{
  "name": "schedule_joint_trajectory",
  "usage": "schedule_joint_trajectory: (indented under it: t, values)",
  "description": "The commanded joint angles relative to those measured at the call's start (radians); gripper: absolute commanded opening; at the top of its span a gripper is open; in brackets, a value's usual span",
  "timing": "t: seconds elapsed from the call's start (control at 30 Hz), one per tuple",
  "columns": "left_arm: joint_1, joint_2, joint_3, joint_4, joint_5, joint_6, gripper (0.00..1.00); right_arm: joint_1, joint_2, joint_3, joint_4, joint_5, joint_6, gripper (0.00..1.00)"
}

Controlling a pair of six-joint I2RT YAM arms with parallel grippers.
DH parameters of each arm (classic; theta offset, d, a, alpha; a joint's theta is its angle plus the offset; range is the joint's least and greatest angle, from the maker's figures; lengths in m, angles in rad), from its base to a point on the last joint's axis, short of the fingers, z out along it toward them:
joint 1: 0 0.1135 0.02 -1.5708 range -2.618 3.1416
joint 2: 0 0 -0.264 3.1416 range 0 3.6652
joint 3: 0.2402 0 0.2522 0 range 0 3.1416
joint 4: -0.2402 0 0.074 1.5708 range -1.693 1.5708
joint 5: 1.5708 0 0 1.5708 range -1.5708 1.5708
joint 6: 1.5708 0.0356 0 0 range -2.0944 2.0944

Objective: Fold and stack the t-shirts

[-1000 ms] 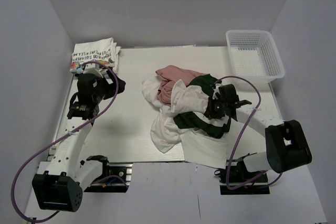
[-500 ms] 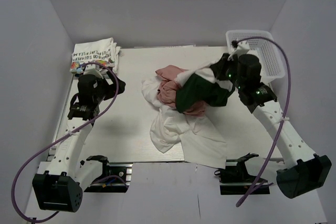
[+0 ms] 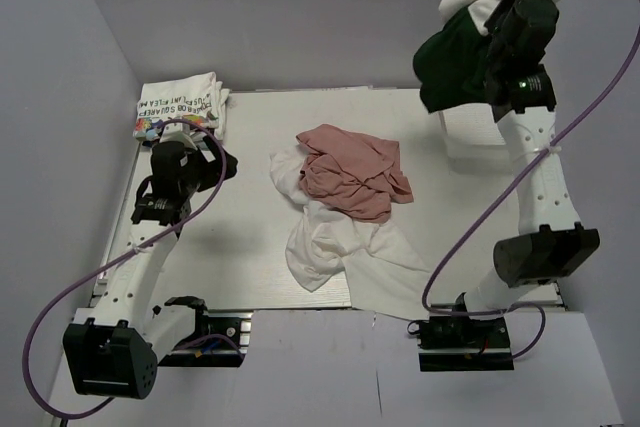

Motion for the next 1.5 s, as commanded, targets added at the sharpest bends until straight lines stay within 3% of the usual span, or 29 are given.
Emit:
schedule_joint_trajectory:
  t: [0.0, 0.13, 0.33, 0.43, 0.47, 0.5, 0.6, 0.77, 0.97, 1.1, 1.3, 1.47]
  values:
    - [0.006, 0.03, 0.003, 0.008, -0.026, -0.004, 1.0, -0.073, 0.112, 0.154, 0.122, 0.117, -0.103, 0.0]
    - [0.006, 0.079, 0.03, -0.003, -0.038, -0.004, 1.0, -0.144, 0.253, 0.252, 0.033, -0.028, -0.084, 0.0]
    - [0.006, 0.117, 0.052, -0.023, -0.048, 0.005, 1.0, -0.275, 0.477, 0.214, -0.082, -0.302, 0.02, 0.0]
    - [0.006, 0.117, 0.063, -0.035, -0.058, 0.005, 1.0, -0.282, 0.543, 0.197, -0.154, -0.323, 0.026, 0.02]
    - [0.006, 0.117, 0.063, -0.035, -0.058, 0.005, 1.0, -0.281, 0.546, 0.196, -0.168, -0.349, 0.019, 0.11]
    - [0.006, 0.117, 0.063, -0.026, -0.043, 0.005, 1.0, -0.282, 0.545, 0.188, -0.176, -0.409, 0.009, 0.36]
    - [0.006, 0.117, 0.052, -0.017, -0.015, 0.005, 1.0, -0.276, 0.453, 0.134, -0.171, -0.496, -0.03, 0.9]
    - [0.006, 0.099, 0.052, -0.029, -0.018, 0.005, 1.0, -0.255, 0.18, -0.067, -0.113, -0.69, -0.047, 0.9]
    - [0.006, 0.068, 0.052, -0.038, 0.008, 0.005, 1.0, -0.161, -0.082, -0.322, -0.101, -0.75, -0.058, 0.9]
    - [0.006, 0.047, 0.052, -0.038, 0.008, -0.004, 1.0, -0.057, -0.242, -0.559, 0.029, -0.732, -0.011, 0.9]
    - [0.006, 0.018, 0.041, -0.035, 0.051, -0.015, 1.0, 0.119, -0.281, -0.761, 0.074, -0.666, 0.052, 0.9]
    - [0.006, -0.005, 0.017, 0.001, 0.051, -0.015, 1.0, 0.342, -0.069, -0.74, 0.008, -0.517, 0.009, 0.9]
